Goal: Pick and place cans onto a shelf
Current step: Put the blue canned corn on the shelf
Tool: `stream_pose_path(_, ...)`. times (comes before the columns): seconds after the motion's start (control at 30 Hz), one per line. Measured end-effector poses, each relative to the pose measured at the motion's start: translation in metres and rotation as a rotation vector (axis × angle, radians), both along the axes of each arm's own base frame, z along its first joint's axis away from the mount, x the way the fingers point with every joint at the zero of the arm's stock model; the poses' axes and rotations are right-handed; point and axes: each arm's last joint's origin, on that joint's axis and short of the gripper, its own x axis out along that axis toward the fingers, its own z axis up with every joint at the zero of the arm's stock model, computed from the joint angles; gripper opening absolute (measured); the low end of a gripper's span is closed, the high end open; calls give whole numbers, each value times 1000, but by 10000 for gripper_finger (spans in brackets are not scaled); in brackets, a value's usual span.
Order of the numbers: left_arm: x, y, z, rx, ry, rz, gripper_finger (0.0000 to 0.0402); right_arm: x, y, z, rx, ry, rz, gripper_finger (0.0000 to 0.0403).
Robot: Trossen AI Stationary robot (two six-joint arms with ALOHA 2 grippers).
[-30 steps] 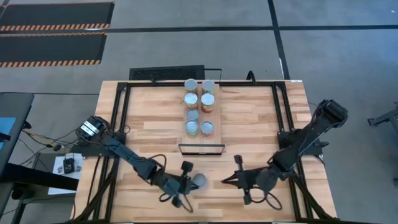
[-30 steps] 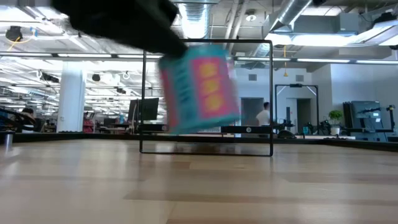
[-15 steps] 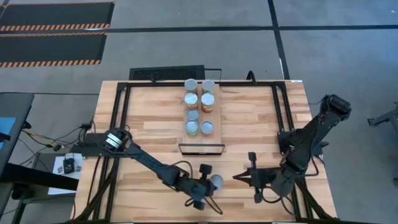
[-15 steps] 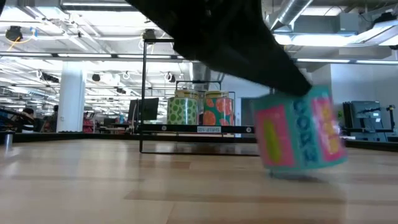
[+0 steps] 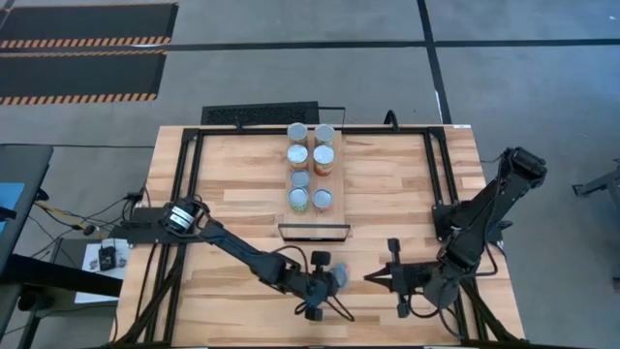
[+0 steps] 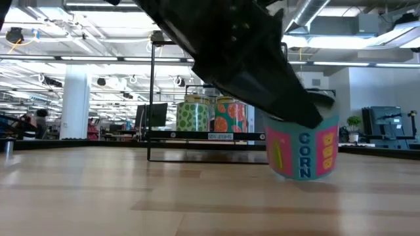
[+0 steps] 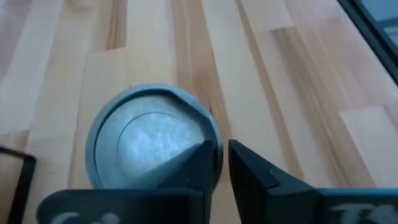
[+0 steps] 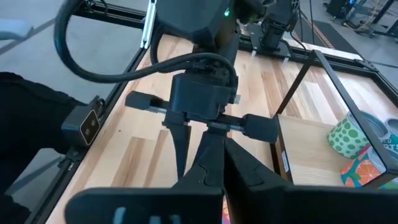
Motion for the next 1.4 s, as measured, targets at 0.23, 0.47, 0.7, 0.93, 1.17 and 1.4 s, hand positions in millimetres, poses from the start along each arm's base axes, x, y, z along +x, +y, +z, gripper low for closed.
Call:
stream_pose_path(0.23, -18, -9, 29, 29, 19, -40, 75, 1, -1, 0, 2, 1, -3, 66)
stream_pose_path(0.47, -44, -22, 42, 63, -58, -57, 50, 14, -11, -4, 22, 58, 21, 71)
stream_pose_path(0.7, -88, -15, 50, -79, -205, -88, 5, 38, -10, -32, -18, 184, 35, 9)
stream_pose_path(0.93, -144, 8, 45, -240, -368, -83, 1, 67, 2, -45, -32, 271, 40, 39)
stream_pose_path(1.17, -193, 40, 28, -315, -463, -76, 0, 92, 9, -55, -35, 375, 42, 85)
stream_pose_path(1.4, -223, 77, 14, -351, -524, -60, 0, 108, 10, -68, -92, 528, 39, 137)
